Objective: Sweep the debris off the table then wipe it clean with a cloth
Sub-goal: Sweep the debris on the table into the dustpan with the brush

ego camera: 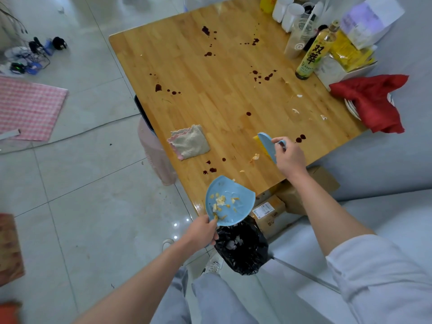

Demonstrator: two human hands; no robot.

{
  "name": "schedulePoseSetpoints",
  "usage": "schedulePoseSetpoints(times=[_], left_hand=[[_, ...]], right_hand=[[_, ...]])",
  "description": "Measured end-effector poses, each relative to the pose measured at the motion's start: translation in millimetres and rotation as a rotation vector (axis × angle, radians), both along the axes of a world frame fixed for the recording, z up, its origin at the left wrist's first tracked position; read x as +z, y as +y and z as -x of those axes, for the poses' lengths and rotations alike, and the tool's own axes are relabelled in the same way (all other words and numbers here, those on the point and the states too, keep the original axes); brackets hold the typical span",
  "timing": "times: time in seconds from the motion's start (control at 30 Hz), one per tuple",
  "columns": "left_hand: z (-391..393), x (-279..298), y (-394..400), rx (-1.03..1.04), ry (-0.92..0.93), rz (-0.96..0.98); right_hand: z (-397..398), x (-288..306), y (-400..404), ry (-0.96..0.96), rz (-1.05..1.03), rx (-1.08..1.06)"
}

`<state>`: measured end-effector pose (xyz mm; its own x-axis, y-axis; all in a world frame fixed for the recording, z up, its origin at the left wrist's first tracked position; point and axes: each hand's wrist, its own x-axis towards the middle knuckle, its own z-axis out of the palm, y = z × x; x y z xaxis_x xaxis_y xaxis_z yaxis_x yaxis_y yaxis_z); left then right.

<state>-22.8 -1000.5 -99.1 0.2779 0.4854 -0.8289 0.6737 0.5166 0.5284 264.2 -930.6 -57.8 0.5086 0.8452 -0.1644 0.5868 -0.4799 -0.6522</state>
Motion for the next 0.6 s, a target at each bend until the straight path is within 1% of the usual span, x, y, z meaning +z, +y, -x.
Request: schedulePoseSetpoints(times=[0.1, 0.2, 0.27, 0.33, 0.43, 0.5, 0.6], left_hand=[[-14.4, 4.6, -14.8, -0.080, -0.023, 0.007], [-22.9, 2.7, -27.1, -0.140, -0.035, 0.031], [-25.6, -0.6, -35.5, -0.165, -0.045, 0.058], [-27.7, -3.4, -44.5, -0.185, -0.051, 0.081], [-32.0, -12.5, -60.0, -0.213, -0.065, 0.109], [-34.4, -23.1, -72.1, -0.216, -0.079, 0.139], [-36.4, -36.4, -86.0, -0.221, -0.085, 0.167]], right_hand=[[11.2, -2.6, -7.7, 0.053, 0.036, 0.108], [16.6, -0.4, -14.5, 0.092, 0.037, 0.169], [13.9, 4.3, -17.4, 0.109, 0.021, 0.169], [8.3, 8.3, -19.0, 0.124, -0.016, 0.116], [2.0, 8.5, -19.9, 0.088, -0.055, 0.048], [4.4, 5.3, -21.3, 0.076, -0.035, 0.081], [17.7, 1.0, -24.9, 0.151, 0.013, 0.146]])
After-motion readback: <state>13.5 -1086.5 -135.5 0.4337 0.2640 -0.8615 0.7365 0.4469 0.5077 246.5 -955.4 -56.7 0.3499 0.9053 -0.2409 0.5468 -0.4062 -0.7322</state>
